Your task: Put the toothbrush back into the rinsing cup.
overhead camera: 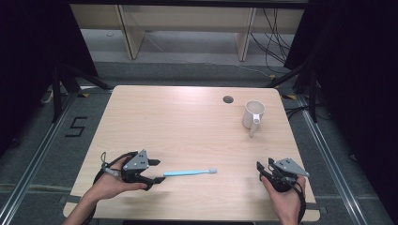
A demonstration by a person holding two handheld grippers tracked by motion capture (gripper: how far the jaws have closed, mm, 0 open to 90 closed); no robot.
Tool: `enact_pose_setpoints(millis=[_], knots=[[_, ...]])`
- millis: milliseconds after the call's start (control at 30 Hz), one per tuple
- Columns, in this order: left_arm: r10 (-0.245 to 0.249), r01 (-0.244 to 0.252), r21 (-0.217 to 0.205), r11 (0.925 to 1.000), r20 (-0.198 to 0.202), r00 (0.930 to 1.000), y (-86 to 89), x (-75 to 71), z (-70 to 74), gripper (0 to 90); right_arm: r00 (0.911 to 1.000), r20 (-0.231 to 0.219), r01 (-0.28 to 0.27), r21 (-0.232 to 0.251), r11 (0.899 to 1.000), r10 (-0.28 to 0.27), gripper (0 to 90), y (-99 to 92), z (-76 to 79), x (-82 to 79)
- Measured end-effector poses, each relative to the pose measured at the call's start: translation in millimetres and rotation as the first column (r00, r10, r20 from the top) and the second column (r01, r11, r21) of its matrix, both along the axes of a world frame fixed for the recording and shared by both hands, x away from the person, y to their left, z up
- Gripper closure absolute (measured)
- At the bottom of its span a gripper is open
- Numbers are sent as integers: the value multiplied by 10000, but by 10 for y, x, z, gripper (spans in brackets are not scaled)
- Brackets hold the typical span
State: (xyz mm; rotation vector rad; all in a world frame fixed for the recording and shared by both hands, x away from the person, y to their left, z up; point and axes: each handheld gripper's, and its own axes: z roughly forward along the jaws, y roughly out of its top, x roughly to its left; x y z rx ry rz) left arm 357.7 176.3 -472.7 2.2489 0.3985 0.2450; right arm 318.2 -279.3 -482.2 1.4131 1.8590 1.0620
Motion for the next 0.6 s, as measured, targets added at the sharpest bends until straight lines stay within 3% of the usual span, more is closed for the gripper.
enact_pose_setpoints(millis=[33,67,100,167,200,267,367,433,500,533,600], knots=[[0,0,0,10000,0,10000,0,0,0,356,10000,0,0,0,10000,0,508,0,0,0],[-282,295,332,9990,-399,9988,-62,37,22,357,9996,128,-241,-83,9997,242,508,-11,-16,30],[-289,307,406,9987,-462,9985,-89,50,28,360,9998,-46,-215,-388,9990,213,508,-28,2,17],[-446,499,831,9953,-645,9969,-163,107,44,374,9995,-83,-308,-174,9994,307,508,-13,-25,32],[-446,499,831,9953,-645,9969,-163,107,44,381,9995,-83,-308,-174,9994,307,508,-13,-25,32],[-617,736,1384,9876,-890,9941,-258,187,66,398,9993,-98,-364,-349,9987,361,506,-23,-34,33],[-687,845,1637,9829,-1004,9926,-323,226,76,415,9990,-120,-424,-261,9988,421,503,-18,-38,36],[-832,1041,2160,9708,-1034,9912,-419,263,86,430,9991,-116,-407,-146,9991,406,498,-3,-33,36],[-844,1080,2245,9685,-1121,9901,-442,270,87,449,9989,-66,-457,-222,9987,455,496,-1,-34,40],[-845,1141,2423,9635,-1291,9880,-508,289,83,458,9990,-197,-412,-26,9991,411,495,17,-31,32],[-930,1276,2785,9519,-1339,9866,-549,310,86,468,9986,-179,-507,-230,9985,503,492,9,-30,39]])
